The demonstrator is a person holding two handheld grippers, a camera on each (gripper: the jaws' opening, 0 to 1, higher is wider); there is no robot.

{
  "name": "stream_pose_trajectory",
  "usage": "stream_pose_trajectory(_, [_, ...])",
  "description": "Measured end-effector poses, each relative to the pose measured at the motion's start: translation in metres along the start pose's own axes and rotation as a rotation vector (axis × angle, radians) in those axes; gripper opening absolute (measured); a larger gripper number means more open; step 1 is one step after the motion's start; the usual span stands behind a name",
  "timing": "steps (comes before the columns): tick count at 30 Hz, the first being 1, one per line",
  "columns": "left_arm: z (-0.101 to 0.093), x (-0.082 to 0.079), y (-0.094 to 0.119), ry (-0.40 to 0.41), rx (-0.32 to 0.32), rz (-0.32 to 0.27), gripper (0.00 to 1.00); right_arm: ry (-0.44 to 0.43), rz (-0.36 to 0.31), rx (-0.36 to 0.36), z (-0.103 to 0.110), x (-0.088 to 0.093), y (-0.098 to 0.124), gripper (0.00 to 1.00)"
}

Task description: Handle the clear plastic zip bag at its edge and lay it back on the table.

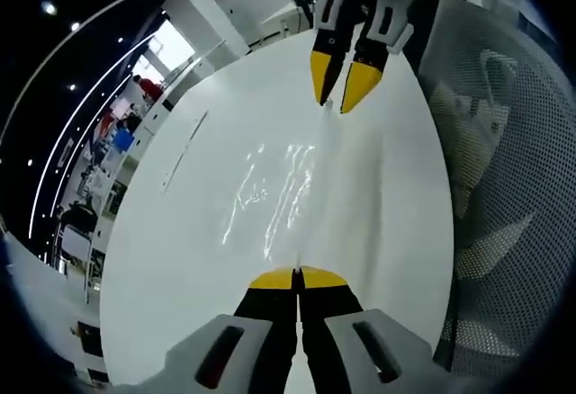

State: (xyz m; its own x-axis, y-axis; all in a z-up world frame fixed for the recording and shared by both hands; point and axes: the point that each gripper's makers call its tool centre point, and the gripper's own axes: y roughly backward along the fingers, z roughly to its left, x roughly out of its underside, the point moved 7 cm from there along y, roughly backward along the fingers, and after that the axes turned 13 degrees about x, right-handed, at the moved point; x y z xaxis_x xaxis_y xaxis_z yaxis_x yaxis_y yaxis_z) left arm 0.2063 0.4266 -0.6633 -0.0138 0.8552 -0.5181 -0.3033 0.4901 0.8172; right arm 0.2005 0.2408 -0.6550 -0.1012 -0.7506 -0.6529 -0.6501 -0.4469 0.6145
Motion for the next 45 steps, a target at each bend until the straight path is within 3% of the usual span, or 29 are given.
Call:
stream_pose_trajectory(12, [0.002, 0.001, -0.001, 0.003, 0.001, -0.003, 0.00, -0.031, -0.056, 0.015, -0.010, -0.020, -0.006, 0.13])
stream_pose_trajectory(24, [0.001, 0.002, 0.000, 0.005, 0.002, -0.003, 0.00, 0.016, -0.077, -0.001, -0.010, -0.036, -0.014, 0.13])
stream_pose_trajectory(45, [-0.001, 0.005, 0.004, 0.013, 0.001, -0.002, 0.00, 0.091, -0.061, -0.063, 0.009, -0.044, -0.023, 0.13])
